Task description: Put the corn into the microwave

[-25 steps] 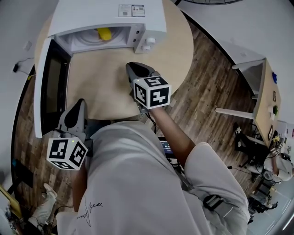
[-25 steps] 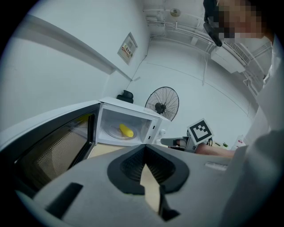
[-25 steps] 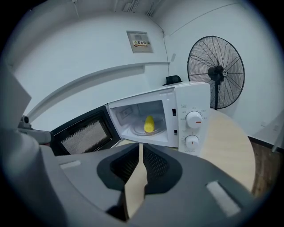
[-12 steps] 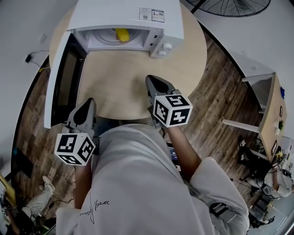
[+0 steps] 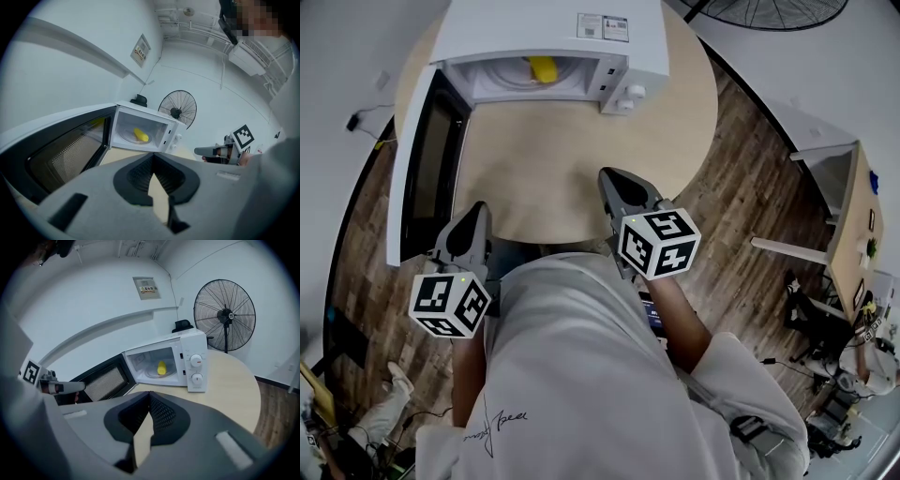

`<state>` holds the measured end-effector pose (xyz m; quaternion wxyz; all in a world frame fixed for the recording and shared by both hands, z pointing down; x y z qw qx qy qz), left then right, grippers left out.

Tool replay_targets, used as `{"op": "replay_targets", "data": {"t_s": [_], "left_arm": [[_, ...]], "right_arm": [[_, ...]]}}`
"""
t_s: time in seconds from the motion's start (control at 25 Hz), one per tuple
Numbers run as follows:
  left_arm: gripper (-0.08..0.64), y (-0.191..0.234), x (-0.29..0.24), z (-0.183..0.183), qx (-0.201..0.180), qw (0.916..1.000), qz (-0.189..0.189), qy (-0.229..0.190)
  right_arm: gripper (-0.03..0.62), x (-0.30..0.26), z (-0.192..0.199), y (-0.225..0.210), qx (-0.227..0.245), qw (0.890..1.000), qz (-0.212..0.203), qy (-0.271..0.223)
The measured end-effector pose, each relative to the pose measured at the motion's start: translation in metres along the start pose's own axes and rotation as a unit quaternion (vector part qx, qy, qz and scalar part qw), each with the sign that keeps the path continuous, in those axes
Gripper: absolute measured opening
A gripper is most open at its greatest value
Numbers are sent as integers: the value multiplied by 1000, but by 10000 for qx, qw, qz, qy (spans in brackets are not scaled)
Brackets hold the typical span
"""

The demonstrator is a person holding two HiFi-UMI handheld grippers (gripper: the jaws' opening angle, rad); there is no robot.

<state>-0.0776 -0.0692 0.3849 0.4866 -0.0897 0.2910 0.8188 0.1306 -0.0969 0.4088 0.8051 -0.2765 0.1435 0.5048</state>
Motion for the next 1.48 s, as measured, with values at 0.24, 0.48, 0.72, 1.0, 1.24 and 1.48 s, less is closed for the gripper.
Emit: {"op": "replay_targets", "data": {"t_s": [0.24,0.48,0.72,1.0,1.24,1.48], "left_arm": [[-8,1,-1,-3,47,10000,-65,-4],[-8,6,5,-1,108,9998,-168,-12],[-8,4,7,1,117,9998,-171,18],[-8,3,9,3,37,9998,-176,109],[-8,2,10,3,25,9998,-149,127],[-8,3,8,6,44,9998,-104,142]], "right_arm": [[12,9,2,7,17,10000,-37,12],[12,17,-1,5,90,9999,-17,-81],[12,23,-8,2,194,9997,-23,-178],[12,29,-10,0,12,9994,-150,-321],[12,24,-9,6,255,9992,-179,-249],[12,21,-7,7,293,9993,-167,-169]]}}
Point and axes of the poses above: the fingertips, and each gripper's own axes: x backward along the fingers, y to its left, z out of its underside, the point moved 1 cm from there along x, backward along the fingers, and after that the axes turned 2 degrees about x, right-handed, at the moved point
